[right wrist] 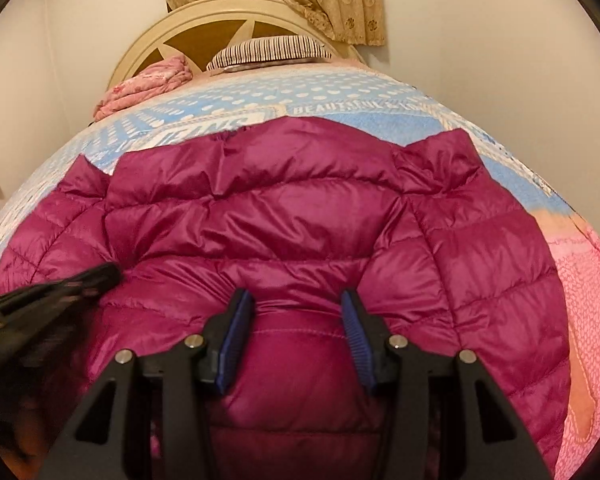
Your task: Fold large clothes
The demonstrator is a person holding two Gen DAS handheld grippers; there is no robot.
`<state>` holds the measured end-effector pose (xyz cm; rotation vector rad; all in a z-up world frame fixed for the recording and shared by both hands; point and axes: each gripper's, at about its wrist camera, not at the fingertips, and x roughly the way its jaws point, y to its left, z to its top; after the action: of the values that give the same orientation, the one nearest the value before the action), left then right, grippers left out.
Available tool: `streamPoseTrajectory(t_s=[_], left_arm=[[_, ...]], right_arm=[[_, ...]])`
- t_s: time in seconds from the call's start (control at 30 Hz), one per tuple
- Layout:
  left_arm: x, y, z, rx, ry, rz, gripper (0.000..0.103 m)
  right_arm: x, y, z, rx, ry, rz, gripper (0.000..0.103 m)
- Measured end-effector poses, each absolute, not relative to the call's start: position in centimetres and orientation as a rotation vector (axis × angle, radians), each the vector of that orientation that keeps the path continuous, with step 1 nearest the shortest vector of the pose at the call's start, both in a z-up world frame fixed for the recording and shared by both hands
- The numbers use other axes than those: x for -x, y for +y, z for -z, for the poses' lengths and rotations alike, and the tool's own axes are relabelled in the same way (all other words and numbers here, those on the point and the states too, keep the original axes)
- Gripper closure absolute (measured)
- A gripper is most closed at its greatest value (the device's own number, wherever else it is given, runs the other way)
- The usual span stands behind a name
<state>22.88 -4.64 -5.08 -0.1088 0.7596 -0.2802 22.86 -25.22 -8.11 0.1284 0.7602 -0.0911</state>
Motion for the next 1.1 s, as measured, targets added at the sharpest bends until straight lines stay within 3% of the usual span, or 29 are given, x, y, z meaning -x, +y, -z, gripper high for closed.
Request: streamPoseTrajectory(t_s=[0.13,0.3,0.4,0.43,0.57,0.7,0.87,0.97,1.1], left_arm=[[-21.4,1.5,2.9,0.161,0.682,0.153,0.102],[-22.4,6.1,5.6,0.297,0.784,0.111,0.102],[-22.0,6.1,7.0,0.339,0.796,0.124,0.102],[-22.0,5.6,7.2,0.326,0.799,0.125,0.102],[-21.5,4.4,6.8,0.313,0.771,0.163,0.102],[-21.2,5.6,6.9,0.428,0.743,0.223,0.102],[-20.8,6.3,7.6,0.562,0.737,0.264,0.102],[-22.1,4.9,8.5,0.524,0.797,0.281,0.102],[-23.2,5.9,10.0,0.718,0.839,0.341,0.102]], right_arm=[[-22.8,-25.4,8.1,-0.138,0.752,0.086,0.052],[-22.2,-25.2,7.6,-0.123,0.732,0.109,0.053],[-20.9,-24.3,5.9,-0.121,0.69,0.1,0.072],[-20.5,-23.9,5.4,-0.136,0.677,0.075,0.073],[-20.6,-21.2,4.9,-0.132,0.688,0.006,0.073],[-22.1,-20.1,8.1,-0.111,0.766,0.034,0.073],[-22.2,-20.3,8.3,-0.122,0.771,0.028,0.073],[-22.0,-20.2,8.3,-0.11,0.77,0.035,0.073],[-22.1,-20.3,8.3,-0.113,0.772,0.034,0.073]])
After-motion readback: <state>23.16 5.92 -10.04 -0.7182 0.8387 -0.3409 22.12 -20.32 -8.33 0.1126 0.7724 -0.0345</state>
